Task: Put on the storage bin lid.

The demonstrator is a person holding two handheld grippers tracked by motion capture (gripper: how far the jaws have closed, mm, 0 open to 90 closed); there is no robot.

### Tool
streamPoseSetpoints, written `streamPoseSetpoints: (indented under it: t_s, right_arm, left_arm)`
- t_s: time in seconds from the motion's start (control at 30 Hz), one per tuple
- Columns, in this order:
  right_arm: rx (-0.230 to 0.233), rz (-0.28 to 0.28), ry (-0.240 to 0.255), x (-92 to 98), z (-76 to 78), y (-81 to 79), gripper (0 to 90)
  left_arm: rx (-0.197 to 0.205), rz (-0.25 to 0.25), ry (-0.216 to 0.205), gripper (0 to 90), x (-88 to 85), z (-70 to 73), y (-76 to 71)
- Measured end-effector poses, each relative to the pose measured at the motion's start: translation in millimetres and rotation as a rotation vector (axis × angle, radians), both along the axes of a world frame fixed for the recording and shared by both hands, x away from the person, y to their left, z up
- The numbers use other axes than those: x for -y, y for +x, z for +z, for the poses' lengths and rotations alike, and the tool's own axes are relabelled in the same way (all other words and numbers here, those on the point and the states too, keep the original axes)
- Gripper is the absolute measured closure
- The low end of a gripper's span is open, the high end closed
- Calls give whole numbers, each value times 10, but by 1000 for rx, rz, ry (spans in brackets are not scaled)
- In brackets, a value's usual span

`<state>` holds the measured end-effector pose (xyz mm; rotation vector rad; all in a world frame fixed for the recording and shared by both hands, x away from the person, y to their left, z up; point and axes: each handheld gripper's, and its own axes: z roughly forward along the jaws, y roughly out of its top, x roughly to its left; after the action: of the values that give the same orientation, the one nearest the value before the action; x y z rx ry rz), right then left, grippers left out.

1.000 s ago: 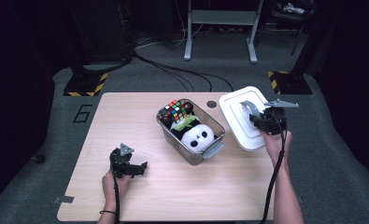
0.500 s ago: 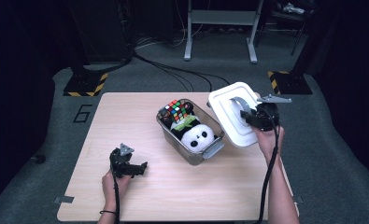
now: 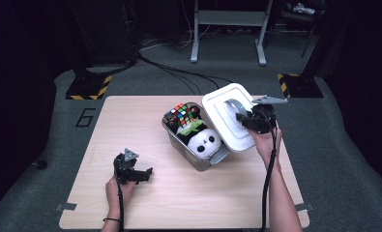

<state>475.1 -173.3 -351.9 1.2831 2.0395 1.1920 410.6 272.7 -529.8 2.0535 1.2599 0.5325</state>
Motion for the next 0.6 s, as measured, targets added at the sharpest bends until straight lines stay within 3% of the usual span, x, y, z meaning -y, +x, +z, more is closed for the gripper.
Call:
streamPoseSetpoints:
  t_s: [0.6]
  right_arm:
    - [2, 74, 24, -434, 59, 10, 665]
  left_arm:
    - [-7, -12, 15, 2, -11, 8, 0]
